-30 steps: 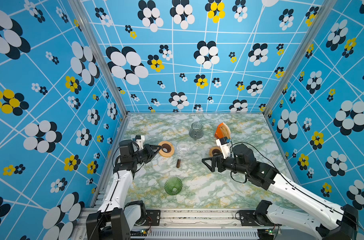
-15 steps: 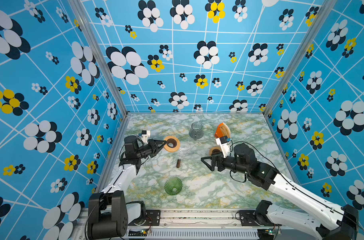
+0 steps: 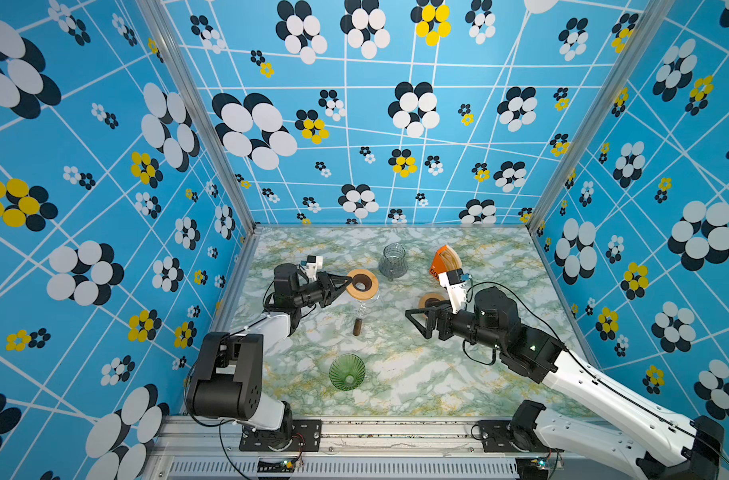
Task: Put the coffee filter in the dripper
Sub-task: 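Carry the held wooden ring with the left gripper over the glass server's top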
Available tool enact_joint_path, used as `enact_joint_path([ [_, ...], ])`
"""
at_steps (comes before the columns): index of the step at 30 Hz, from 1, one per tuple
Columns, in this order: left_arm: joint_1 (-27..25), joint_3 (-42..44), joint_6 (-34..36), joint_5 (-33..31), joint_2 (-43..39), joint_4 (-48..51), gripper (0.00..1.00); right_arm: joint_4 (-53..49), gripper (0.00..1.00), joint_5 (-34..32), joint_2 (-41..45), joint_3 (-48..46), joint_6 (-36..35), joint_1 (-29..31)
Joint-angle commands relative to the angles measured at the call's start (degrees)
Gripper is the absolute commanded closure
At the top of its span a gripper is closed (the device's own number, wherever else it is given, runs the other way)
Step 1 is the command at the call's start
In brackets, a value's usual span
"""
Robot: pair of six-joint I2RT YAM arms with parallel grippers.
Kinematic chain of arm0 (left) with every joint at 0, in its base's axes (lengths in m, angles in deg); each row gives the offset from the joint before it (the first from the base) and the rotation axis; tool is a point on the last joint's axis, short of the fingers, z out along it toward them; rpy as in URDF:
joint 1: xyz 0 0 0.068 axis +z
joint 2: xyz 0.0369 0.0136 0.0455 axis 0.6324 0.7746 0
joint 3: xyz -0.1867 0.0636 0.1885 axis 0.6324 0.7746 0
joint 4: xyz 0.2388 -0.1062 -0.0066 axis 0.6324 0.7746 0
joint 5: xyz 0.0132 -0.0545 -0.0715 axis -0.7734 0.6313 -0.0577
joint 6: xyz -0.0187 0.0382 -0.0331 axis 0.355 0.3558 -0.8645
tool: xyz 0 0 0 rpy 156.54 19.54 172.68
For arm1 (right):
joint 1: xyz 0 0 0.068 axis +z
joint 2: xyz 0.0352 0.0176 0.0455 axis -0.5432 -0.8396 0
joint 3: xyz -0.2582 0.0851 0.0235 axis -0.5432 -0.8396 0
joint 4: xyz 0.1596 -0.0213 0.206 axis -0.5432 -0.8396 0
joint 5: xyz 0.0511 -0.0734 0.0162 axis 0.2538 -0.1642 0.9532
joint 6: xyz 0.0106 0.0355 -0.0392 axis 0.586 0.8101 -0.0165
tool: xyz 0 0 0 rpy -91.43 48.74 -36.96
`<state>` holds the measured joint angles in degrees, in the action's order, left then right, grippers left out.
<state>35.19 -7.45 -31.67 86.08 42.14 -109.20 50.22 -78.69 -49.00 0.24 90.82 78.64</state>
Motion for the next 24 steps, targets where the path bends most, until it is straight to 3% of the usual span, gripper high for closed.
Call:
enact_joint_path([
  [1, -0.7, -2.0, -1.7, -0.2, 1.7, -6.3, 0.87, -0.4, 0.02, -0.9, 0.8, -0.7, 0.2, 0.4],
  [24, -1.8, -2.7, 2.0, 0.0, 5.4, -1.3, 0.86, -1.0, 0.02, -1.0, 0.4, -1.3, 0.0, 0.4],
])
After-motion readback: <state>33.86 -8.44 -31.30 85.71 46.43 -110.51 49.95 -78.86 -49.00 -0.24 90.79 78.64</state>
